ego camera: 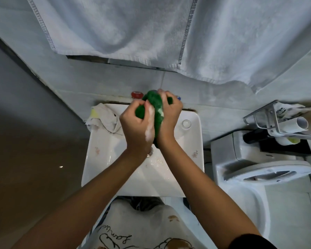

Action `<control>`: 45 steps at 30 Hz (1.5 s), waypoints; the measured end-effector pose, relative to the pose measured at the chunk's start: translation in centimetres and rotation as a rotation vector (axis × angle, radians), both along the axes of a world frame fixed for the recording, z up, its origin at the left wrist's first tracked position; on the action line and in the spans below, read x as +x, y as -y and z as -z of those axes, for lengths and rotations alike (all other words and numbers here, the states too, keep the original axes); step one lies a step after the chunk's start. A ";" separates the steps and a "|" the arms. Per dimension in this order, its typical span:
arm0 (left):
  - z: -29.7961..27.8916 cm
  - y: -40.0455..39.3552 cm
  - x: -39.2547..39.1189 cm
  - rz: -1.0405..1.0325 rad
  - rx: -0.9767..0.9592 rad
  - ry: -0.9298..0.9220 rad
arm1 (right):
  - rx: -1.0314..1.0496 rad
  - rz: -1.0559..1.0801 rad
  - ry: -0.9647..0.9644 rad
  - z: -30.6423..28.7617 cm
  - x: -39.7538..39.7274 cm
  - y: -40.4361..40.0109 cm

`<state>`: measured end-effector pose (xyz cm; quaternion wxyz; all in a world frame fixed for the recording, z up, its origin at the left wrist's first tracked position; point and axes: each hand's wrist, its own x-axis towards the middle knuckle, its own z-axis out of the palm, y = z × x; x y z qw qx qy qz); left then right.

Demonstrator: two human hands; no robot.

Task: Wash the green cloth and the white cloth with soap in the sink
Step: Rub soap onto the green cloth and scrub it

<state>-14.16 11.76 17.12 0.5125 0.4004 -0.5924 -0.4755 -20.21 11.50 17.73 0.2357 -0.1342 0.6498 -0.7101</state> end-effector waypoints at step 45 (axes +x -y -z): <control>1.8 -0.2 0.3 0.059 0.009 0.139 | 0.069 -0.022 -0.035 1.3 -0.9 -1.1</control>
